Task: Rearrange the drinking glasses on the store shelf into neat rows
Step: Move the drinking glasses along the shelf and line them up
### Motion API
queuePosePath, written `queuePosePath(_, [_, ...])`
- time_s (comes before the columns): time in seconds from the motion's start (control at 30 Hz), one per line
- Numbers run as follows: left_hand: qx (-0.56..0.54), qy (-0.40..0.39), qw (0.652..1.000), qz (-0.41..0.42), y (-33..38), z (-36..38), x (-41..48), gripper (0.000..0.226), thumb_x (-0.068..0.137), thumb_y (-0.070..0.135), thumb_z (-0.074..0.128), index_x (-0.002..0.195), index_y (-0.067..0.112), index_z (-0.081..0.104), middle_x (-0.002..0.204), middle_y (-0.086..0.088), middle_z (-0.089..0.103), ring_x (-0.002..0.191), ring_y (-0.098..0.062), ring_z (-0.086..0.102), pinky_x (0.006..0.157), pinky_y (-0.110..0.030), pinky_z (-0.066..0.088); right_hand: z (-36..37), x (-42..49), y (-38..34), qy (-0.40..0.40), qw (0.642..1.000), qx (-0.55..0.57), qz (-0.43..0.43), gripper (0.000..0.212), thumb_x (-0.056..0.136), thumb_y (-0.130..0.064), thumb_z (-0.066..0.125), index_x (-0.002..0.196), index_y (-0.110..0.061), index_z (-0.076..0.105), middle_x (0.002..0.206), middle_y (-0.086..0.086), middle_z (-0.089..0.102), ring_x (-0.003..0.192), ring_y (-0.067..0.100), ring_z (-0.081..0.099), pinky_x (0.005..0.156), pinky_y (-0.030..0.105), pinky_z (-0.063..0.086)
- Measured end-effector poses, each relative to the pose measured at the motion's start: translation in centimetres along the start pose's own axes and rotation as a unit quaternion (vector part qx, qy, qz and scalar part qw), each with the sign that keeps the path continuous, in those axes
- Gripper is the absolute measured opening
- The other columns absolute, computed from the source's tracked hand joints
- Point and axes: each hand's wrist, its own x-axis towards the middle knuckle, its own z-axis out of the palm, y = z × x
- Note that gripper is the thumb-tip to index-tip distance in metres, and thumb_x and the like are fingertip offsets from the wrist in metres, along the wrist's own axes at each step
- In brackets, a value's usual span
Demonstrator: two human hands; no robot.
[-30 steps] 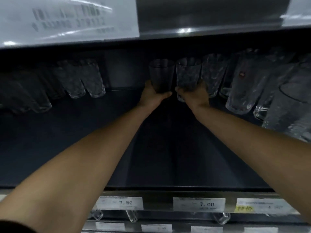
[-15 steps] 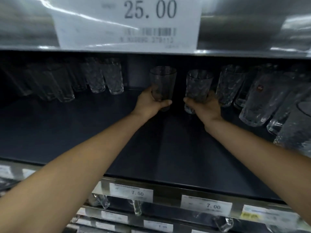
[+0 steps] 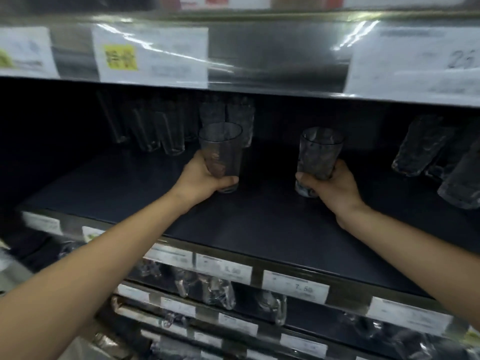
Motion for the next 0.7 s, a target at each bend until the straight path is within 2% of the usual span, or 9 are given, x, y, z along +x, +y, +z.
queuePosePath(0.13, [0.008,-0.014,1.0,0.018,-1.3,-5.1,-0.4,0.058,0.062,0.025,0.091,0.109,0.028,0.056,0.107,0.008,0.07,0.1,-0.005,0.067,0.095,-0.026,0.051,4.1,-1.1,-1.7,0.0,1.0,-0.003,-0.002,0.068,0.067,-0.039,0.089,0.121,-0.023,0.051,0.112,-0.007,0.065,0.103,0.013,0.064,0.096,0.039,0.054])
queuePosePath(0.2, [0.017,-0.021,0.999,0.023,-2.2,-7.4,-0.4,0.05,0.069,0.012,0.087,0.1,0.035,0.055,0.104,0.01,0.07,0.098,-0.002,0.066,0.092,-0.022,0.051,6.3,-1.6,-2.7,-0.005,1.0,-0.009,0.001,0.07,0.065,-0.04,0.089,0.121,-0.022,0.051,0.112,-0.007,0.065,0.103,0.013,0.064,0.095,0.039,0.054])
queuePosePath(0.27, [0.019,-0.026,0.999,0.027,-3.3,-9.8,-0.2,0.05,0.071,0.009,0.086,0.101,0.036,0.055,0.107,0.008,0.07,0.1,-0.005,0.067,0.093,-0.024,0.051,8.5,-2.0,-3.5,-0.011,1.0,-0.009,0.004,0.072,0.065,-0.04,0.089,0.123,-0.022,0.05,0.112,-0.007,0.065,0.103,0.013,0.064,0.095,0.037,0.054])
queuePosePath(0.4, [0.027,-0.029,0.999,0.024,-5.5,-13.9,0.8,0.052,0.071,0.008,0.085,0.114,0.025,0.06,0.109,0.007,0.07,0.101,-0.004,0.066,0.088,-0.018,0.05,12.8,-2.6,-5.2,-0.006,1.0,0.001,0.003,0.067,0.068,-0.035,0.089,0.122,-0.021,0.051,0.11,-0.008,0.065,0.102,0.01,0.064,0.091,0.031,0.054])
queuePosePath(0.47, [0.03,-0.031,0.999,0.026,-6.4,-15.4,1.4,0.045,0.073,0.002,0.082,0.104,0.028,0.062,0.102,0.008,0.071,0.092,0.001,0.066,0.076,-0.008,0.049,14.6,-2.8,-5.8,-0.002,1.0,0.003,0.004,0.067,0.068,-0.036,0.089,0.122,-0.021,0.052,0.109,-0.01,0.066,0.101,0.008,0.064,0.089,0.029,0.053])
queuePosePath(0.53, [0.025,-0.031,0.999,0.03,-7.0,-16.6,1.9,0.043,0.074,-0.002,0.079,0.097,0.029,0.061,0.096,0.01,0.07,0.084,0.005,0.066,0.067,-0.003,0.047,16.3,-3.0,-6.3,0.009,1.0,0.008,0.006,0.064,0.069,-0.036,0.088,0.12,-0.022,0.052,0.107,-0.011,0.065,0.098,0.005,0.064,0.087,0.026,0.052])
queuePosePath(0.63, [0.011,-0.035,0.999,0.02,-8.5,-18.1,3.0,0.04,0.074,-0.001,0.08,0.107,0.017,0.065,0.096,0.006,0.071,0.079,0.006,0.066,0.065,-0.003,0.046,18.3,-3.1,-6.9,0.022,1.0,0.02,0.011,0.058,0.073,-0.031,0.086,0.118,-0.022,0.05,0.102,-0.014,0.064,0.091,-0.001,0.062,0.076,0.018,0.049])
queuePosePath(0.7, [0.009,-0.036,0.999,0.014,-9.2,-18.9,3.6,0.041,0.075,0.003,0.081,0.112,0.012,0.065,0.098,0.004,0.071,0.084,0.002,0.067,0.065,-0.005,0.047,19.5,-3.1,-7.2,0.035,0.999,0.028,0.012,0.056,0.076,-0.028,0.085,0.118,-0.021,0.048,0.098,-0.015,0.063,0.085,-0.004,0.062,0.074,0.016,0.049])
